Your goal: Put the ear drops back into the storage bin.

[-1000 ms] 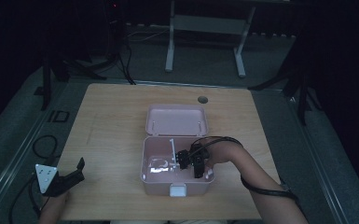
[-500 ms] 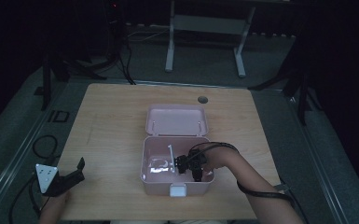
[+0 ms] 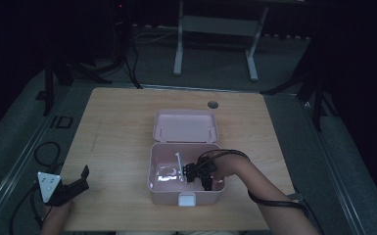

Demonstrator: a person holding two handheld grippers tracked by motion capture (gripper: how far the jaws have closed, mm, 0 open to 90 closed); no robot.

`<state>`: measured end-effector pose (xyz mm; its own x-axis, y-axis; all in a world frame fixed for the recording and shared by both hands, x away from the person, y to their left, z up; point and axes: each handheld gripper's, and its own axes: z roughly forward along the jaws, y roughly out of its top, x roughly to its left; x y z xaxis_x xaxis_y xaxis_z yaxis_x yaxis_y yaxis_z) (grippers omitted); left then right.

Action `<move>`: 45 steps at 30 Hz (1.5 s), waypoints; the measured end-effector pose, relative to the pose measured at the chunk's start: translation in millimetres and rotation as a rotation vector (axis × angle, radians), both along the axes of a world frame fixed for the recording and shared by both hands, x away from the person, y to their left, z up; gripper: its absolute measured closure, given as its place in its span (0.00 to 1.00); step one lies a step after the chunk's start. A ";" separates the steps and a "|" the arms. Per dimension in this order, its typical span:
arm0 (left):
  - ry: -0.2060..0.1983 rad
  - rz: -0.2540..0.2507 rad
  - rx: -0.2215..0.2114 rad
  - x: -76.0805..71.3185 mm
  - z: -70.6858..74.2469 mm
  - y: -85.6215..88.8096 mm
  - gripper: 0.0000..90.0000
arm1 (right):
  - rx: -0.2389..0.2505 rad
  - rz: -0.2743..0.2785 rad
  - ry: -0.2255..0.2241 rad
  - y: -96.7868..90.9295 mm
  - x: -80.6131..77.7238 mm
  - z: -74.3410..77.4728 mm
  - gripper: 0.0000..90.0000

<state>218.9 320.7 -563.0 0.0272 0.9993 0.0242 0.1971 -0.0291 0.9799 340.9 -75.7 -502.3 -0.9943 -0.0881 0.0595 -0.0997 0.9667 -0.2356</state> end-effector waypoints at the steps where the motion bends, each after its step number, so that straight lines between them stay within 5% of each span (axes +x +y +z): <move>1: 0.000 0.000 0.000 0.0 0.0 -0.1 0.01 | 0.001 0.000 0.003 -0.1 0.0 0.1 0.64; 7: 0.000 0.000 0.000 -0.1 0.0 0.0 0.01 | 0.009 0.008 -0.001 -1.4 -2.1 5.8 0.60; 12: 0.000 0.001 0.000 0.0 0.0 -0.1 0.01 | 0.053 0.009 -0.026 -2.9 -3.9 28.3 0.57; 16: 0.001 0.001 -0.001 0.1 0.0 0.0 0.01 | 0.105 0.016 -0.054 -4.8 -4.0 48.5 0.55; 21: 0.001 0.001 -0.001 0.0 0.0 0.0 0.01 | 0.198 -0.012 -0.101 -11.9 -4.3 84.8 0.43; 28: 0.001 0.001 0.003 -0.2 0.1 0.1 0.01 | 0.297 -0.076 -0.140 -33.3 -1.1 115.2 0.24; 37: -0.001 0.001 0.000 -0.1 0.0 -0.1 0.01 | 0.339 -0.153 -0.155 -69.9 7.0 126.5 0.16; 45: -0.001 0.003 0.001 -0.1 0.0 -0.3 0.01 | 0.370 -0.224 -0.158 -104.0 12.3 117.2 0.16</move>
<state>218.8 320.4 -563.1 0.0246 0.9994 0.0255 0.1963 -0.0299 0.9801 353.2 -179.7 -385.2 -0.9856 0.1434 -0.0891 0.1309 0.9823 0.1338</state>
